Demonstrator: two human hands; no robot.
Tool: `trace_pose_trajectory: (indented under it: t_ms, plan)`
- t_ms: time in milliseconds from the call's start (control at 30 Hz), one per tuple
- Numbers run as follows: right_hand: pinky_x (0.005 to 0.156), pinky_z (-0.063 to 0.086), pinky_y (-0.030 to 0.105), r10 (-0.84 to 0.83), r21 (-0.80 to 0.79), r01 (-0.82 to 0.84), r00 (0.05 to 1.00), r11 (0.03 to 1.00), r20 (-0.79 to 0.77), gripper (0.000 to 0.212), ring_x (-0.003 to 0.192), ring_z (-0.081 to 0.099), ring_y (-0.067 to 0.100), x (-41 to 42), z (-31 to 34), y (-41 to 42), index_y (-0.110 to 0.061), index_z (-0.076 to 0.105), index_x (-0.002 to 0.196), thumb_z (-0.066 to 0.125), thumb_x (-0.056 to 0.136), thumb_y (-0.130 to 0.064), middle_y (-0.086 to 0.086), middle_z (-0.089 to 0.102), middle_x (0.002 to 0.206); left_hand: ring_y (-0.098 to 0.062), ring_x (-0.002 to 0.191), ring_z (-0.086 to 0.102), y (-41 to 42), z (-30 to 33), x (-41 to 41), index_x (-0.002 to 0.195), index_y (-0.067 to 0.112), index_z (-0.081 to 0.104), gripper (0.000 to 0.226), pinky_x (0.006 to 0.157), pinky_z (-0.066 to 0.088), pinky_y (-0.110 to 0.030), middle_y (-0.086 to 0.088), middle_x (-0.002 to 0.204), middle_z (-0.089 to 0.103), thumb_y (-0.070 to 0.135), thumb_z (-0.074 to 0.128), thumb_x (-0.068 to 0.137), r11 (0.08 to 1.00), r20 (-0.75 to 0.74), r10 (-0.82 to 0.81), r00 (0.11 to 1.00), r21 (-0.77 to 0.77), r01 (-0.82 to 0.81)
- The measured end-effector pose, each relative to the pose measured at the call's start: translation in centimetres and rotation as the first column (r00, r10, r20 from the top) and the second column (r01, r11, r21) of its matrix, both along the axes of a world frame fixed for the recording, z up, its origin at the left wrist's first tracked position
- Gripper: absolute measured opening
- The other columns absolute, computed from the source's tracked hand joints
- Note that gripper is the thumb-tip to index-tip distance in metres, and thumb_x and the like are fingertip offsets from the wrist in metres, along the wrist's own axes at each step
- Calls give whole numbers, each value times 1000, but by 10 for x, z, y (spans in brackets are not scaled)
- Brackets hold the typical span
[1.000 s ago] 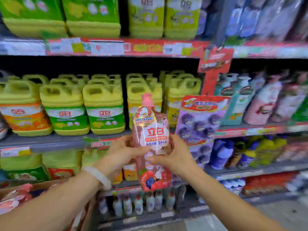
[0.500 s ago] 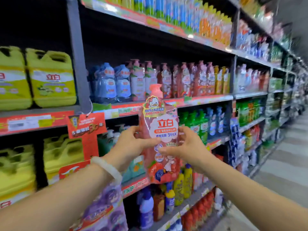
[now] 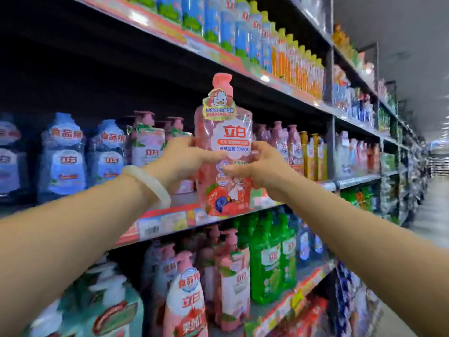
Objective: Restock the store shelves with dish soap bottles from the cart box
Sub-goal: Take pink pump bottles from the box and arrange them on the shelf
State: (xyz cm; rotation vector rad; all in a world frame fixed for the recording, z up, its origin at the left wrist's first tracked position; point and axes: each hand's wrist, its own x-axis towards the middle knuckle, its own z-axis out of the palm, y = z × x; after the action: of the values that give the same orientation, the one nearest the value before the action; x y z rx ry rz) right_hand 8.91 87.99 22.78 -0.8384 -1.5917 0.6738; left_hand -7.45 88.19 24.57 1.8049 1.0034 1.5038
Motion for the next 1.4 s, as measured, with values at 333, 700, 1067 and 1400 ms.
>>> trace_pose_trajectory:
  t_ms: [333, 700, 1067, 1400]
  plan:
    - [85, 56, 39, 44, 110, -44, 999, 993, 5, 65, 96, 67, 26, 43, 27, 186, -7, 49, 121, 83, 66, -5, 11, 65, 111, -9, 81, 70, 147, 29, 55, 110, 17, 63, 37, 51, 50, -16, 3, 101, 72, 18, 77, 76, 981, -34, 190, 981, 54, -188]
    - [86, 53, 34, 312, 45, -312, 950, 949, 12, 55, 96, 62, 18, 57, -4, 321, -2, 52, 113, 80, 66, 3, 13, 66, 112, -15, 84, 65, 243, 3, 87, 109, 19, 60, 31, 61, 46, -25, -2, 106, 70, 15, 72, 80, 894, -39, 433, 901, -111, -434]
    - [70, 38, 31, -195, 275, 10, 731, 961, 654, 60, 99, 57, 29, 72, 8, 306, -7, 48, 108, 74, 73, -48, 12, 60, 112, -24, 98, 67, 252, -18, 88, 126, 13, 50, 66, 80, 56, -40, -9, 111, 69, 6, 80, 69, 836, -123, 522, 844, -123, -534]
    - [66, 36, 31, -288, 303, 101, 680, 948, 674, 56, 79, 47, 23, 70, 8, 309, -14, 35, 73, 72, 70, -56, 1, 46, 80, -28, 103, 64, 258, -20, 89, 132, 14, 43, 75, 91, 53, -49, -12, 114, 65, 6, 81, 68, 820, -101, 546, 832, -142, -555]
